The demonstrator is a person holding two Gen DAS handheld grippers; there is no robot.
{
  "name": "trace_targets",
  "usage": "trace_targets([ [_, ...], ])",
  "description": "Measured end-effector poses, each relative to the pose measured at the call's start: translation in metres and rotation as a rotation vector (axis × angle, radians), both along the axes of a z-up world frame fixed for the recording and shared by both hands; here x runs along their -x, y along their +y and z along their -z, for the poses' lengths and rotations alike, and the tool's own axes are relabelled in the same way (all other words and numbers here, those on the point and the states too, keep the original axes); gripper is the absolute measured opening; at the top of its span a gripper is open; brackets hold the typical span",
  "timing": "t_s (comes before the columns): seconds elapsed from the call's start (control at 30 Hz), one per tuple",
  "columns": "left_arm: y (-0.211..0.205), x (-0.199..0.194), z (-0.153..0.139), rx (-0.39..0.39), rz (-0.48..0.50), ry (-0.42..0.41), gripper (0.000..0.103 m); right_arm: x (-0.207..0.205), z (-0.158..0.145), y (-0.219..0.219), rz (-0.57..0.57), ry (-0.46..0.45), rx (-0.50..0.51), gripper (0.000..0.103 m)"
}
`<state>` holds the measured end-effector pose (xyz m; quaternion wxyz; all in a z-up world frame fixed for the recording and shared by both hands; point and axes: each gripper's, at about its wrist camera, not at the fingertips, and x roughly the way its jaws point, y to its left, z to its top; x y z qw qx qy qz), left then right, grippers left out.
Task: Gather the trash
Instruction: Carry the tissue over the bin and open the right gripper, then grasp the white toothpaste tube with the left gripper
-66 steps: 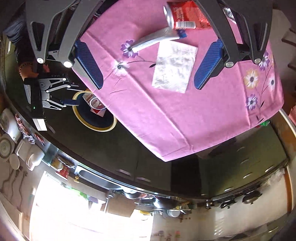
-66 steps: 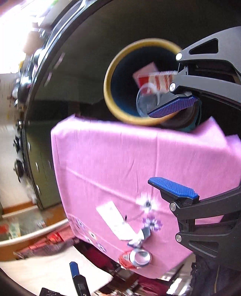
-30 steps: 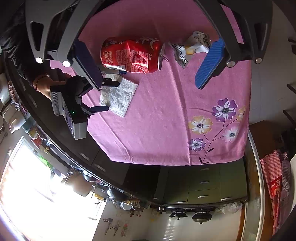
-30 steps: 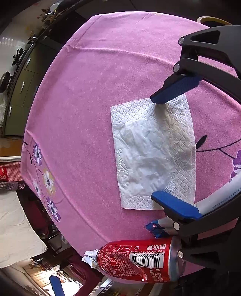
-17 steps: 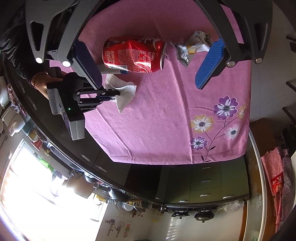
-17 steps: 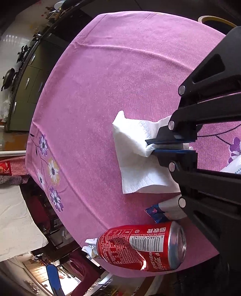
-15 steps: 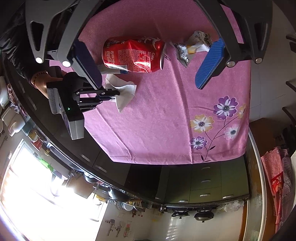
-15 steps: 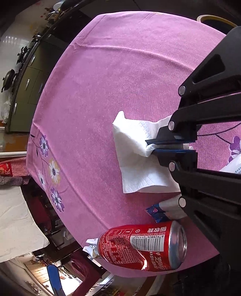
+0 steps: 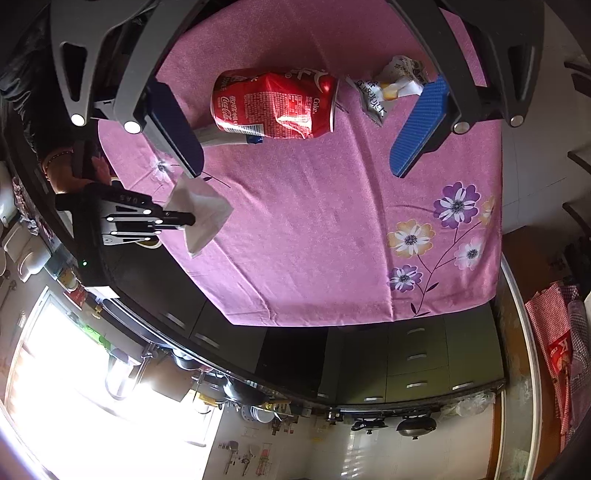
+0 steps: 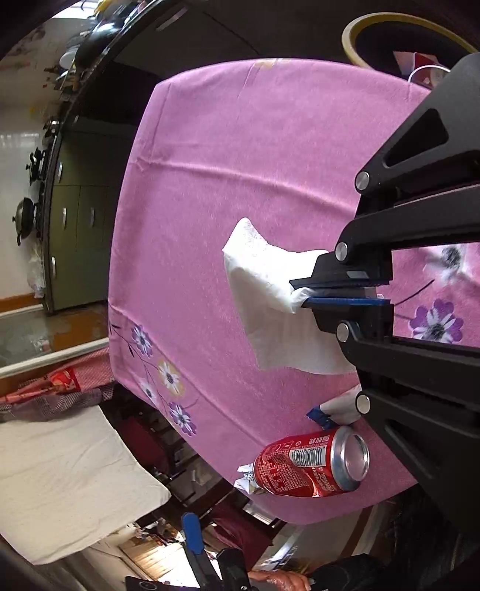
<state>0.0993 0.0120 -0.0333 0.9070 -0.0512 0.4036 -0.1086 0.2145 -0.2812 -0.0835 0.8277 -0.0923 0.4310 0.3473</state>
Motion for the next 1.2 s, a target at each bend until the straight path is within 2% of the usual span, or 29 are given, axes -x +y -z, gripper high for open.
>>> trace_targets([
  [0.17, -0.013, -0.001, -0.004, -0.020, 0.033, -0.011, 0.096, -0.002, -0.015, -0.073, 0.173, -0.023, -0.016, 0.005],
  [0.33, -0.029, -0.003, -0.007, -0.039, 0.075, -0.014, 0.096, 0.001, -0.020, -0.168, 0.416, -0.019, -0.006, 0.006],
  [0.5, -0.050, -0.009, -0.006, -0.059, 0.131, -0.005, 0.096, -0.005, 0.002, -0.248, 0.630, 0.019, 0.067, 0.008],
  [0.67, -0.071, -0.013, -0.006, -0.089, 0.196, 0.005, 0.096, -0.020, 0.037, -0.291, 0.761, 0.087, 0.075, 0.008],
  [0.7, -0.075, -0.014, -0.006, -0.095, 0.207, 0.007, 0.096, -0.024, 0.042, -0.297, 0.780, 0.099, 0.070, 0.017],
  [0.73, -0.079, -0.016, -0.006, -0.101, 0.220, 0.011, 0.096, -0.027, 0.047, -0.304, 0.802, 0.115, 0.063, 0.036],
  [0.8, -0.085, -0.018, -0.006, -0.112, 0.247, 0.016, 0.096, -0.030, 0.053, -0.312, 0.840, 0.126, 0.065, 0.060],
  [0.9, -0.094, -0.021, -0.005, -0.126, 0.293, 0.020, 0.096, -0.024, 0.054, -0.322, 0.878, 0.121, 0.056, 0.062],
  [1.03, -0.110, -0.026, -0.003, -0.152, 0.376, 0.009, 0.096, -0.009, 0.043, -0.329, 0.866, 0.091, 0.016, 0.063],
  [1.2, -0.134, -0.030, 0.002, -0.240, 0.550, -0.010, 0.096, 0.011, 0.028, -0.312, 0.811, 0.055, -0.008, 0.066],
])
